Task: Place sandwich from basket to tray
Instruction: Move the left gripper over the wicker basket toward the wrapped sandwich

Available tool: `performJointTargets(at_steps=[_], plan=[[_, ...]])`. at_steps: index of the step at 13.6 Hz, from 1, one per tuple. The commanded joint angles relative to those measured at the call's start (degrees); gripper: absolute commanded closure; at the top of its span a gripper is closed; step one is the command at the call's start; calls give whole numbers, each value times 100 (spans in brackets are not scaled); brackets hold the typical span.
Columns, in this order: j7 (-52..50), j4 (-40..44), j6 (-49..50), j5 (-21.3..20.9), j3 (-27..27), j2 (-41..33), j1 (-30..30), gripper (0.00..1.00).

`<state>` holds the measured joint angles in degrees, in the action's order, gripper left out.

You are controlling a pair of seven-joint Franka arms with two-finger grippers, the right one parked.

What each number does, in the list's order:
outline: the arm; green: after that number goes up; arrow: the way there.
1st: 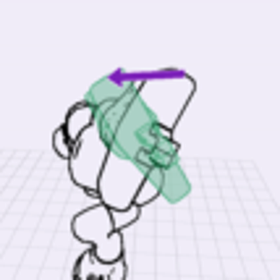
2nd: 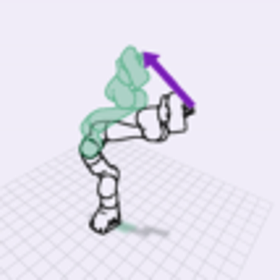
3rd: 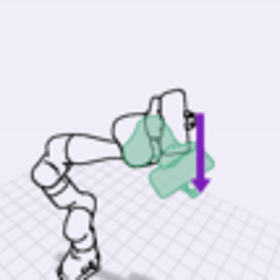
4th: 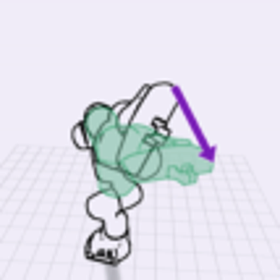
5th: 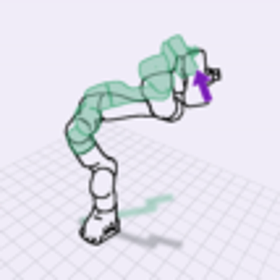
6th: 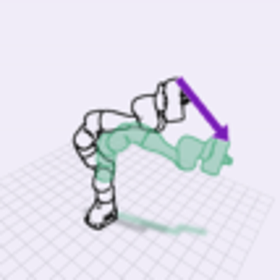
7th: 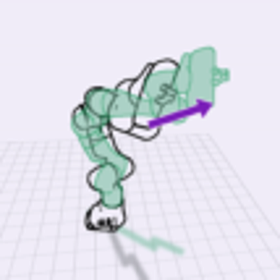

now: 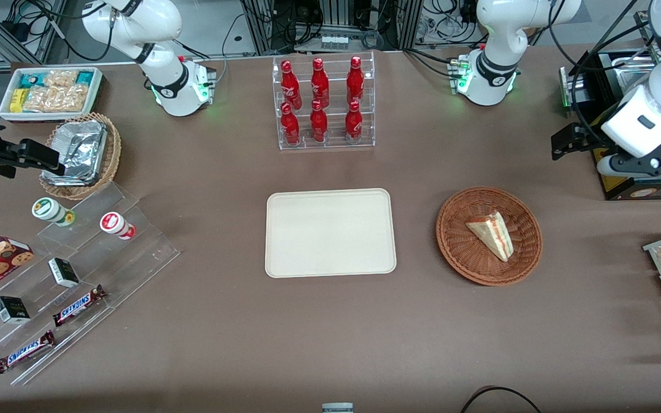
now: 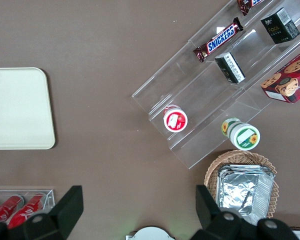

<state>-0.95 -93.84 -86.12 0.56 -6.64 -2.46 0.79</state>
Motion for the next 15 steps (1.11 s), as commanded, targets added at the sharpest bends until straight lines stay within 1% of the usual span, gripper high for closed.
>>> performJointTargets(at_steps=[1,4,7,11,13,15], plan=[[42,130,148,23,-4,-44,35,0],[86,7,149,14,75,209,61,0],[78,-816,-35,75,76,307,0,0],[43,-1451,-1035,67,40,500,-26,0],[-19,-1977,-1737,23,32,562,-166,0],[-63,-2522,-2633,23,32,667,-167,0]])
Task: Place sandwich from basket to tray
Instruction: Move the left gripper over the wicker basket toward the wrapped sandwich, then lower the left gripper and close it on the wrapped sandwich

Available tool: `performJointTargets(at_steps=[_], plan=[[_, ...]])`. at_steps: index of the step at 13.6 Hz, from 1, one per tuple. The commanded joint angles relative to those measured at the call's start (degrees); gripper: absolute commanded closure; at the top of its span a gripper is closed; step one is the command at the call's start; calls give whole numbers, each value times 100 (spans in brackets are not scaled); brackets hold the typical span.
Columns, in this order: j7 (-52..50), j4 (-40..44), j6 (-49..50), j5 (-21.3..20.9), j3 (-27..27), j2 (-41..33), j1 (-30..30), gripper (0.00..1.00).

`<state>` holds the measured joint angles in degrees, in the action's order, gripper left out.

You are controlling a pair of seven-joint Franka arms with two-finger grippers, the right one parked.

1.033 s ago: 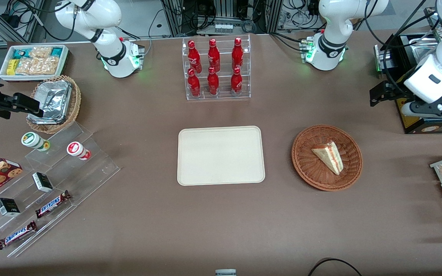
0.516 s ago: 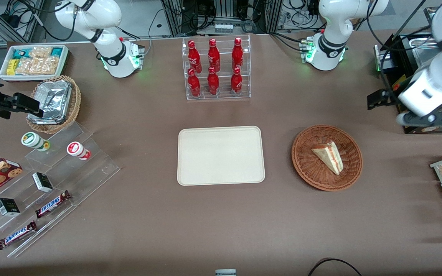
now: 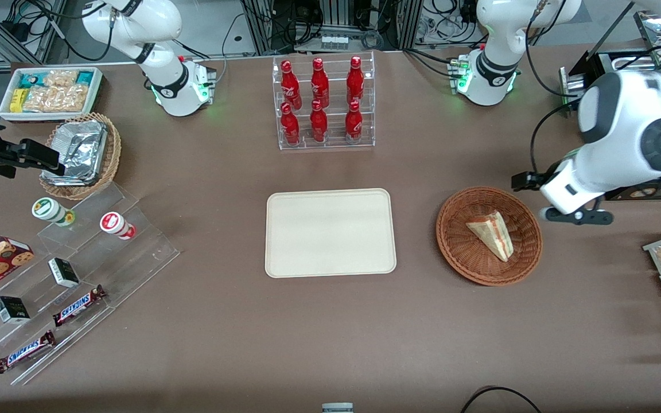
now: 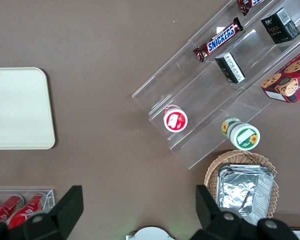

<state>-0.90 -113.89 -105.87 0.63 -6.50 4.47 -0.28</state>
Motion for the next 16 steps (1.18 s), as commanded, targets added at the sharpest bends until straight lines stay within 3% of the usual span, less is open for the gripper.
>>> performJointTargets(at_steps=[1,11,16], plan=[[-260,-746,-1063,16,17,18,-68,0],[-5312,-977,-2692,68,9,537,-112,0],[-5746,-1118,-3044,77,9,686,-227,0]])
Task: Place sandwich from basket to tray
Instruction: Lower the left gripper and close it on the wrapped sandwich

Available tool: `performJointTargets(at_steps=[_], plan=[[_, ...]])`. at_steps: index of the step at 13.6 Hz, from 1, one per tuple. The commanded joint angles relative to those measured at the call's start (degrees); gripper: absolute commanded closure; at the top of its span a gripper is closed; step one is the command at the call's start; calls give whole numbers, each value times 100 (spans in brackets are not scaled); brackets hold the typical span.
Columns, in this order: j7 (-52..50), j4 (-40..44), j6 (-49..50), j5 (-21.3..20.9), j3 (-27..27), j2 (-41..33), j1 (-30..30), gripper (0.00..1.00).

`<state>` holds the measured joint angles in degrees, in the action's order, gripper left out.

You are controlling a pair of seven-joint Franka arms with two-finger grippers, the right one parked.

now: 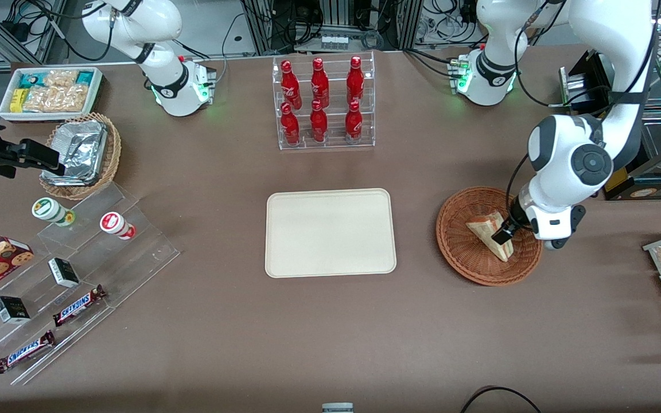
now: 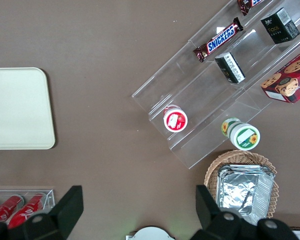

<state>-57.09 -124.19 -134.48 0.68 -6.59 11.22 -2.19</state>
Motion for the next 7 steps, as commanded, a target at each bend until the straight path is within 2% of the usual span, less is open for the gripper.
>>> performJointTargets(at_steps=[1,7], plan=[[-127,-96,-201,73,9,73,-45,0],[-320,-184,-631,73,17,477,-212,0]])
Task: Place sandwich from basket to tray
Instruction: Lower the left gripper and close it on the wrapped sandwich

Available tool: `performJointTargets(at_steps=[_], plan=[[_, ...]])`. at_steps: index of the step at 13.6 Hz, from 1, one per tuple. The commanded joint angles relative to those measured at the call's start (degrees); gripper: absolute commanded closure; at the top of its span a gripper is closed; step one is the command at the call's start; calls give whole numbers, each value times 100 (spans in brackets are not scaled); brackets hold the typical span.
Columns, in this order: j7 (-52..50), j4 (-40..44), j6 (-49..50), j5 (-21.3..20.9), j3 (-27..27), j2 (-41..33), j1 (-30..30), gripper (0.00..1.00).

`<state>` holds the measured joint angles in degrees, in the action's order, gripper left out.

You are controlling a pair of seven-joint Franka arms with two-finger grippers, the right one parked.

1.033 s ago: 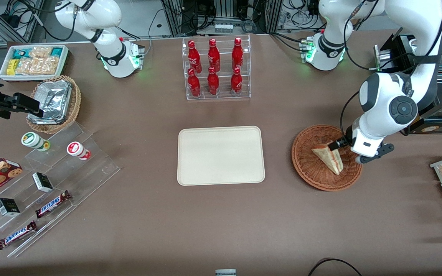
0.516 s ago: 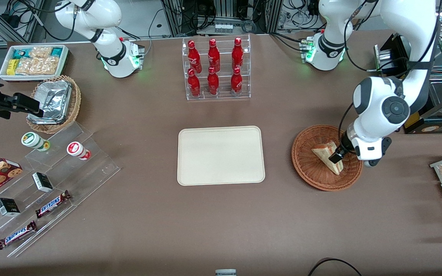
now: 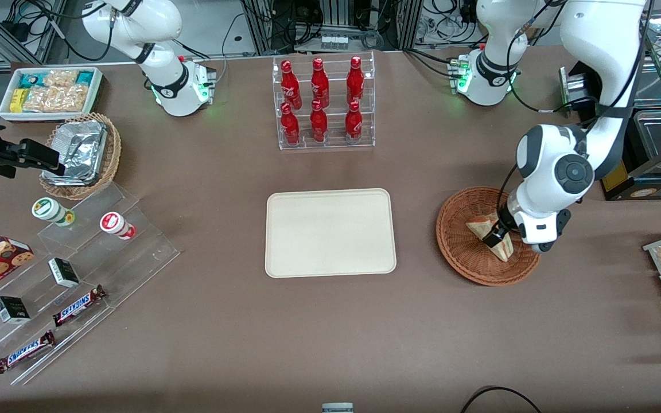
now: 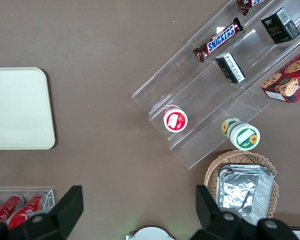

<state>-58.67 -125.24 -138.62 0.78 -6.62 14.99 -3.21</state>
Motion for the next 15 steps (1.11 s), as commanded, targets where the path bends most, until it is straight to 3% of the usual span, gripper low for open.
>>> performJointTargets(at_steps=[1,2,3,5,11,15], plan=[[-162,-79,-210,63,21,136,-110,0],[-153,-88,-201,54,21,162,-110,0],[-145,-114,-183,46,21,197,-110,18],[-40,-141,-26,11,30,136,-101,100],[725,191,1177,-95,56,-443,-66,100],[1452,948,1995,-86,-129,-260,-539,100]])
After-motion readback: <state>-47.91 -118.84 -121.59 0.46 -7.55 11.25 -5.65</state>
